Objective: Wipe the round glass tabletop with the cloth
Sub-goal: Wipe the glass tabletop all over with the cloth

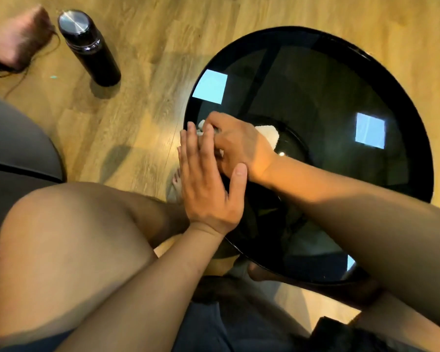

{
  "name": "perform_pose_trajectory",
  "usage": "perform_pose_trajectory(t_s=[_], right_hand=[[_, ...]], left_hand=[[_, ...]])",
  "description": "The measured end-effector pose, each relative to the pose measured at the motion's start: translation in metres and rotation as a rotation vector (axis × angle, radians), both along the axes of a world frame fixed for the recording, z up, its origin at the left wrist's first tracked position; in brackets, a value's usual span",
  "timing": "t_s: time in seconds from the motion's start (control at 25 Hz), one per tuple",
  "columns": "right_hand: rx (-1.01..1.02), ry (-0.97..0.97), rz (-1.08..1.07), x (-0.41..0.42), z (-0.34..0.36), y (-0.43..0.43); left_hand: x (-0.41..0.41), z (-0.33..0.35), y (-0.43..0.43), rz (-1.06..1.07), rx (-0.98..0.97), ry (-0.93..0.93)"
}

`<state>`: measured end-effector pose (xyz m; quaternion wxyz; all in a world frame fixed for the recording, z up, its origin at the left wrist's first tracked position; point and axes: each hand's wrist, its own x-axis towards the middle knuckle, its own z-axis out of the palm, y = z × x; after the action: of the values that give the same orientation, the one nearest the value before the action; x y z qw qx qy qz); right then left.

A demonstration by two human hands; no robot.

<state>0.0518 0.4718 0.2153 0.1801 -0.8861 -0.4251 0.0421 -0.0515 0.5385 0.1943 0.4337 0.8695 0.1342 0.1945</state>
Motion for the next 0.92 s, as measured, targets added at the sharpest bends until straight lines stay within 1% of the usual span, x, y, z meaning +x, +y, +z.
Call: perform_pose_trajectory(t_s=[0.04, 0.12, 0.24, 0.32, 0.4, 0.48, 0.6, 0.64, 0.76, 0.84, 0.92], right_hand=[[0.012, -0.006, 0.023, 0.006, -0.002, 0.003], [0.081, 0.017, -0.022, 0.016, -0.003, 0.009], [0.159, 0.057, -0.201, 0.024, -0.005, 0.018], [0.134, 0.025, -0.286, 0.019, -0.007, 0.025], [0.071, -0.005, -0.326, 0.005, -0.005, 0.025], [0.032, -0.026, -0.268, -0.02, -0.001, 0.009], [0.116, 0.012, -0.155, -0.073, 0.009, -0.039], [0.111, 0.031, -0.131, -0.094, 0.01, -0.06], [0.019, 0.065, 0.001, -0.147, 0.01, -0.132], [-0.037, 0.054, 0.047, -0.158, 0.014, -0.17], [-0.12, 0.001, 0.099, -0.154, 0.014, -0.181]], left_hand=[[0.0, -0.001, 0.0, -0.002, 0.0, -0.01], [0.0, -0.004, 0.0, -0.015, 0.007, -0.019], [-0.001, -0.005, 0.002, -0.037, 0.026, 0.0], [0.001, -0.003, 0.001, -0.018, 0.019, 0.015], [0.0, 0.002, 0.0, 0.007, 0.004, 0.015], [-0.001, 0.005, -0.002, 0.02, 0.004, 0.008], [-0.004, 0.004, 0.0, -0.04, -0.005, 0.013], [-0.004, 0.002, 0.001, -0.054, 0.0, 0.023], [-0.003, -0.003, 0.003, -0.049, 0.027, 0.051], [-0.003, -0.005, 0.001, -0.04, 0.037, 0.051], [-0.003, -0.006, -0.001, -0.026, 0.029, 0.034]])
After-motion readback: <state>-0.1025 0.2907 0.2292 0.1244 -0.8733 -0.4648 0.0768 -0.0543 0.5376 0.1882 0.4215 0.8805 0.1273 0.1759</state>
